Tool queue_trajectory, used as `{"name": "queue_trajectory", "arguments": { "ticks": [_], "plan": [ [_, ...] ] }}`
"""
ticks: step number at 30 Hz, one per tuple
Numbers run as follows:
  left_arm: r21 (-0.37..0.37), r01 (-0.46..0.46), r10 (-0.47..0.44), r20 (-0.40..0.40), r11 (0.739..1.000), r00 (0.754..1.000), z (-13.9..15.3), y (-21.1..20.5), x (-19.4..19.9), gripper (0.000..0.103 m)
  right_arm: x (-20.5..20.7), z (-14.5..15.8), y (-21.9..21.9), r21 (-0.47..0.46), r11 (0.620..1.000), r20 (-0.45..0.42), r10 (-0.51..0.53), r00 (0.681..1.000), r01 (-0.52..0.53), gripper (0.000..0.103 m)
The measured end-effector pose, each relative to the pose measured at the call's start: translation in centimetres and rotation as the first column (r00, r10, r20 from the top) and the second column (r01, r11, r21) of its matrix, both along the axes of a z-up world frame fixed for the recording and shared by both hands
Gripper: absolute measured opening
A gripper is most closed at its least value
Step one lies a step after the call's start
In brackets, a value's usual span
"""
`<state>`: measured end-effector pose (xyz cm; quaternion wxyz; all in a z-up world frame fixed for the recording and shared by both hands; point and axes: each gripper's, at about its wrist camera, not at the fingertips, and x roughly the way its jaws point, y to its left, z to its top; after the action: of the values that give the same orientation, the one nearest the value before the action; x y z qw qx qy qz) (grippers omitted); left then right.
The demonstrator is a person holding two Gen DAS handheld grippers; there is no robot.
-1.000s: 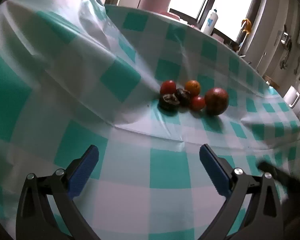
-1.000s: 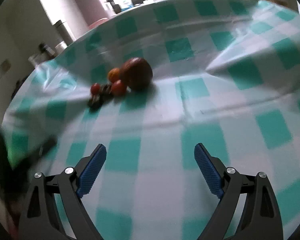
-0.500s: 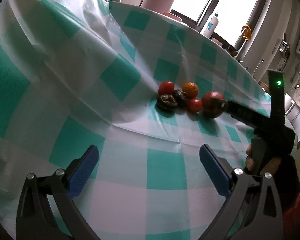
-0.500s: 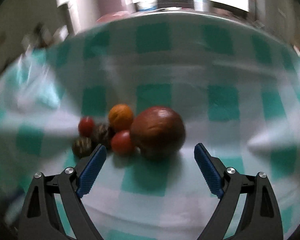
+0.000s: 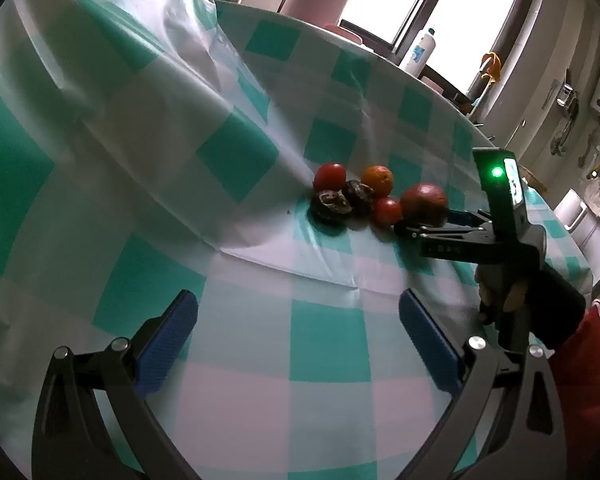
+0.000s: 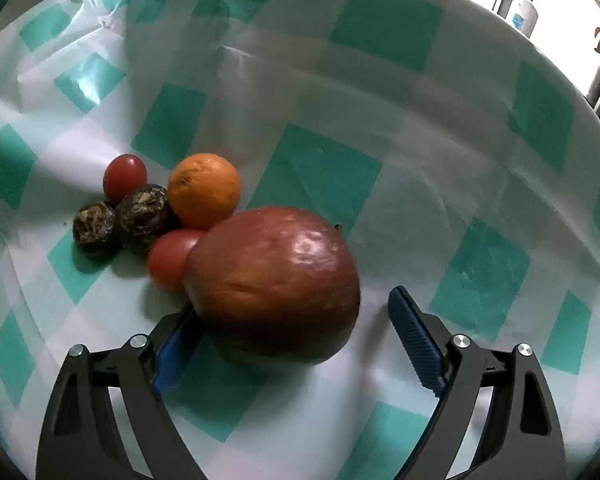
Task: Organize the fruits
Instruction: 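Grasp the large dark red fruit with the right tool while the left tool grasps a dark brown fruit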
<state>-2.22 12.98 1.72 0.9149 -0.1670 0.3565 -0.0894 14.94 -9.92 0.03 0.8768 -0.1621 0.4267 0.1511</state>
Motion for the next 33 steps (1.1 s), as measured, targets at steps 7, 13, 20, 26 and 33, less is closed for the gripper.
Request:
{"name": "queue_trajectory", "arguments": {
  "ticks": [7,13,20,26,33],
  "plan": [
    [-0.003,0.002,-0.002,0.001,1.000,1.000,0.1,0.0,0.0,0.101,-0.4,0.1,-0.6,0.049,0.997,0.014,0.060,0.998,-0.060,0.059],
    [-0.007,-0.003,0.003,-0.001,1.000,1.000,0.1,0.1,0.1,0.101,-3.4,0.7,-3.4,0.213,0.973,0.003,-0.091,0.996,0.088,0.058],
    [-0.002,-0.005,0.005,-0.005,1.000,1.000,0.1,0.0,0.1,0.101,-10.6,1.4,-8.5,0.510,0.813,-0.030,-0.309,0.951,0.281,0.058],
    [0.002,0.006,-0.006,-0.011,1.000,1.000,0.1,-0.1,0.1,0.101,-11.5,1.2,-11.2,0.634,0.686,-0.065,-0.414,0.908,0.358,0.058],
    [0.060,0.049,-0.046,-0.065,0.997,0.997,-0.1,-1.6,1.1,0.101,-11.5,1.3,-11.1,0.666,0.665,-0.061,-0.403,0.913,0.339,0.059]
  ]
}}
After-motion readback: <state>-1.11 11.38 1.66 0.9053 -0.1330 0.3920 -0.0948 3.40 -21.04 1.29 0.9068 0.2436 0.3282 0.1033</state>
